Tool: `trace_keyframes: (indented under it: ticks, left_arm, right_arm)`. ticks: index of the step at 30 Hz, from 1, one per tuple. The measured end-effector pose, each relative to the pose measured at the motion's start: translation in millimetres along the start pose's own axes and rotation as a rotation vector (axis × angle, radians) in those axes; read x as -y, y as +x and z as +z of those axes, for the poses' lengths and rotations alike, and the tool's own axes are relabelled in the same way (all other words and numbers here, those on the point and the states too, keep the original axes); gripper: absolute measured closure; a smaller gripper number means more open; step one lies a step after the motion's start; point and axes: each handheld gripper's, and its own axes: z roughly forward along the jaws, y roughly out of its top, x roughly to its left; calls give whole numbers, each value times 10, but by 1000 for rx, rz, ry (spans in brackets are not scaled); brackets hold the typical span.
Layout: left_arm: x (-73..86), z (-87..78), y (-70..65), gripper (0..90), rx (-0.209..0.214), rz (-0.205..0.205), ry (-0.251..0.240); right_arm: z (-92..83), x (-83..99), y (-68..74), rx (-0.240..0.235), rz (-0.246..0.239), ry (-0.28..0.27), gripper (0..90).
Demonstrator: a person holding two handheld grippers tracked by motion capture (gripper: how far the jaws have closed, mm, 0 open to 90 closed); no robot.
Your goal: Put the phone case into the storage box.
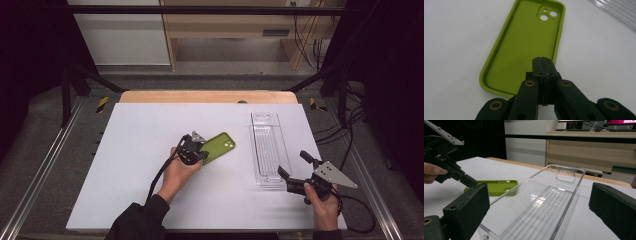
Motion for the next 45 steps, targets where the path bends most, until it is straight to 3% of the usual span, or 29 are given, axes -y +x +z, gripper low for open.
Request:
trace_keyframes:
  ticks: [2, 9, 17, 22, 28, 32, 37, 45]
  left_arm:
    - [23, 2, -16, 900, -6, 12, 15]
    - [81, 4, 48, 900, -6, -6, 39]
    - [205, -129, 39, 900, -2, 19, 61]
    - [452, -339, 43, 900, 29, 27, 52]
    - [710, -546, 15, 900, 11, 62, 31]
    - [892, -672, 43, 900, 55, 22, 1]
    - [1020, -832, 30, 900, 62, 45, 40]
    - [1218, -1022, 71, 900, 97, 28, 52]
  right_arm:
    - [-6, -2, 1, -3, -4, -2, 34]
    - [-6, -3, -13, 3, 14, -5, 35]
    - [-2, 3, -12, -1, 3, 0, 35]
    - [21, -8, 62, -15, -16, 9, 35]
    - [7, -9, 71, -9, -21, 10, 34]
    - [9, -7, 75, -1, -21, 13, 34]
    - [3, -4, 64, 9, -18, 15, 35]
    - [7, 11, 52, 24, -6, 19, 34]
